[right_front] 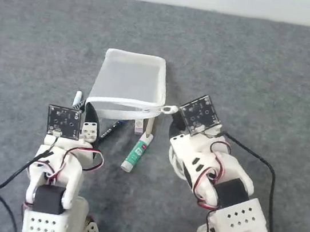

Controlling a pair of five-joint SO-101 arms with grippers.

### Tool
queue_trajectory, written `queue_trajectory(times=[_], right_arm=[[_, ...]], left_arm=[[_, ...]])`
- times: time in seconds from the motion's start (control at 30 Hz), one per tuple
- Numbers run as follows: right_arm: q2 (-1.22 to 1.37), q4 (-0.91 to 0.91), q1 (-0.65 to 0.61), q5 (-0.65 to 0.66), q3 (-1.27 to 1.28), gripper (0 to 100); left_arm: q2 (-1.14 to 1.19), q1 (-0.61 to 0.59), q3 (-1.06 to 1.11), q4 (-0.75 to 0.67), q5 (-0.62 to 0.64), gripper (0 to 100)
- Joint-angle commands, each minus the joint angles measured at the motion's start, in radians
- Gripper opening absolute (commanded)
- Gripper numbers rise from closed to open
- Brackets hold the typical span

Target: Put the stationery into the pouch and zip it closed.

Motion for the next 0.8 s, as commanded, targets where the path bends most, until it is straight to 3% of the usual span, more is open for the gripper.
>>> queue_trajectory(times=[0.0, 0.27, 0.4, 0.53, 0.77], right_arm=[[-0.044, -0.018, 0.044, 0.014, -0.015, 0.6], [-0.061, -0.012, 0.041, 0.014, -0.015, 0.6], [-0.18, 0.048, 0.039, 0.017, -0.015, 0.6], [-0.341, 0.145, 0.039, 0.092, -0.014, 0.6], [-0.481, 0.226, -0.035, 0.112, 0.005, 0.6]], left_arm=[[-0.017, -0.012, -0.044, -0.021, -0.003, 1], [-0.017, -0.009, -0.042, -0.021, -0.008, 2], [-0.017, -0.009, -0.039, 0.0, 0.0, 15], [-0.017, -0.011, -0.042, 0.032, 0.091, 27], [-0.017, -0.005, -0.042, 0.029, 0.077, 25]])
